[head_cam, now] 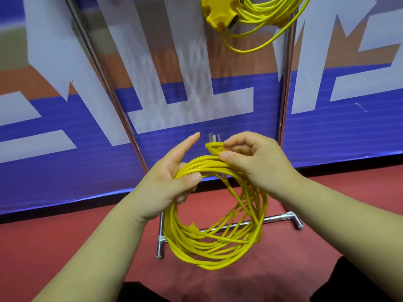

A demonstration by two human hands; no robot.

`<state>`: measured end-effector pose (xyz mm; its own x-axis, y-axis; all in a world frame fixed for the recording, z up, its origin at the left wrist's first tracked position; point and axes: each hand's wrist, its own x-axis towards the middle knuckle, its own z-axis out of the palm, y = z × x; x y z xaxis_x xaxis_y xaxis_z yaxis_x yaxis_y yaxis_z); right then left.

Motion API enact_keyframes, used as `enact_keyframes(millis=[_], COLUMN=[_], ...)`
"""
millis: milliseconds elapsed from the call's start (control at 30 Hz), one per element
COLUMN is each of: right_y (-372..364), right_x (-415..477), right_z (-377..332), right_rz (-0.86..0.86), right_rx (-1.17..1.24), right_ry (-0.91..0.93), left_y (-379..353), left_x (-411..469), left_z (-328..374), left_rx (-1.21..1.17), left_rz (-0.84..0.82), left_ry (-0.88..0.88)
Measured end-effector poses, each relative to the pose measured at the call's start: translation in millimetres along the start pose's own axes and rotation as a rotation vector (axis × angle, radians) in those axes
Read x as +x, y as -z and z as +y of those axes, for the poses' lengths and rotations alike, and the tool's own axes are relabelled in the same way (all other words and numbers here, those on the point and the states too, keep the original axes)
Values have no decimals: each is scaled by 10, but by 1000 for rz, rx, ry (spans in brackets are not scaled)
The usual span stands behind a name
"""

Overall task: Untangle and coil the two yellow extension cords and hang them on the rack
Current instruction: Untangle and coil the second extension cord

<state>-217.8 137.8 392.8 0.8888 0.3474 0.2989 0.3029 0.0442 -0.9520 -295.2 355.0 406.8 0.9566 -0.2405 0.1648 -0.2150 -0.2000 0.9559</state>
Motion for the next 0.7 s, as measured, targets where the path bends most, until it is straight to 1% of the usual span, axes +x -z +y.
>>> enact_keyframes(millis=[67,133,200,367,433,567,633,700], right_y=[-5,7,20,48,53,46,56,63], right_x=[-14,-15,-20,-33,-26,20,47,47], right_z=[13,16,0,-20,-6,-32,-94,-167], right_rz=[-68,-152,-253,-365,-368,-291,-264,-252], right_rx=[-9,-117,-171,-337,-323,-164,-181,-211], right_ry=[-6,27,46,125,108,44,92,143], left_y=[-28,-42,-39,-32,-48,-54,-53,-47], left_x=[-6,-12,-19,-26,-17,-9,-6,-9], left_z=[8,7,8,29,30,52,75,106], left_rx=[-2,-3,-7,27,64,26,-10,-40], left_rz=[13,28,45,92,132,255,284,275], left_ry=[-16,-20,-15,-15,-21,-37,-49,-67])
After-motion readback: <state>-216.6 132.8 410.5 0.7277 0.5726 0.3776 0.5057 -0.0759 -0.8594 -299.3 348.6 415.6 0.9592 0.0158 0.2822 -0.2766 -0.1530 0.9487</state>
